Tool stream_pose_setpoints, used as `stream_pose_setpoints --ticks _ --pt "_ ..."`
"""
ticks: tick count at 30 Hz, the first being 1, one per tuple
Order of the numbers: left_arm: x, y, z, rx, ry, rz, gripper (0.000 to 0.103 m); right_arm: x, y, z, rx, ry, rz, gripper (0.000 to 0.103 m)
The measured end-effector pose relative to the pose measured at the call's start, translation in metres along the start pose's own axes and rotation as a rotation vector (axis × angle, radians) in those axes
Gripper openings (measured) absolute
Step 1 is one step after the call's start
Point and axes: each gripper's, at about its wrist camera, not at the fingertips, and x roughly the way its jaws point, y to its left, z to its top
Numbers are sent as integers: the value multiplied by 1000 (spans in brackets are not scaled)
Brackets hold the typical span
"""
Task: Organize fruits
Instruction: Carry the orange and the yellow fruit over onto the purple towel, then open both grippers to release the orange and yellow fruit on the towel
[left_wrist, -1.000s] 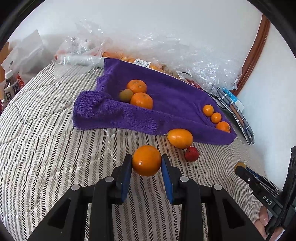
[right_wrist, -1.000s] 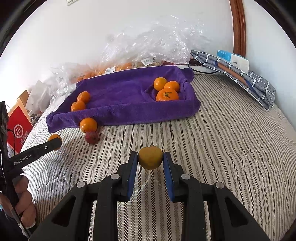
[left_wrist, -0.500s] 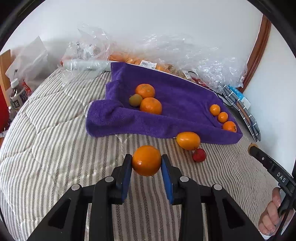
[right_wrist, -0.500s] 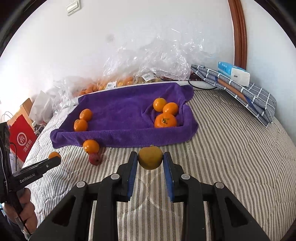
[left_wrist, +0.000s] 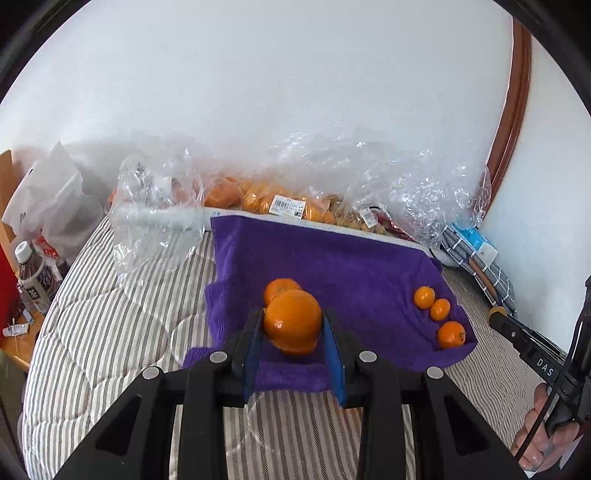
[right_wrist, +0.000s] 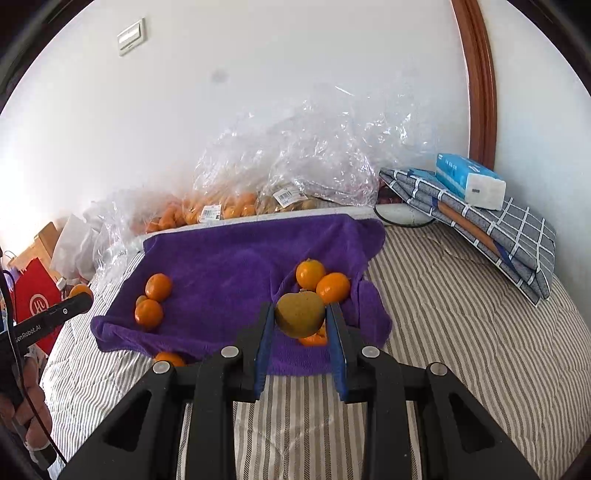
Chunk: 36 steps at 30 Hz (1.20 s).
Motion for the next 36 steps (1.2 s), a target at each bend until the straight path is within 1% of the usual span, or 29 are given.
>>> stream_pose_setpoints --ticks 3,6,10,13,15,19,21,25,28,31,34,36 --pt "5 -3 6 0 8 -13 30 8 2 8 3 8 1 28" --pt "11 -4 9 -1 19 -21 30 15 2 11 10 29 34 28" --pt "23 -5 11 0 28 -13 30 30 5 12 0 53 20 28" --pt "36 -6 13 -10 35 -28 30 40 7 12 -24 59 8 28" --pt "47 -5 15 -33 40 -55 30 47 6 14 -30 62 9 28" --pt "71 -8 19 -46 72 -58 30 61 7 18 -43 63 16 28" --pt "80 -11 18 -38 90 -64 30 67 8 18 -54 60 10 28" --pt "88 -17 9 1 95 -72 30 80 6 14 -47 75 18 28" --pt "94 -20 6 4 112 -102 30 87 7 8 -49 89 22 28" --pt "96 -22 3 21 108 -70 30 90 10 5 -70 100 33 28" --pt "99 -21 2 16 133 -86 30 91 13 2 -91 93 18 28" --pt "99 -23 1 32 126 -72 30 92 13 1 -88 104 26 28"
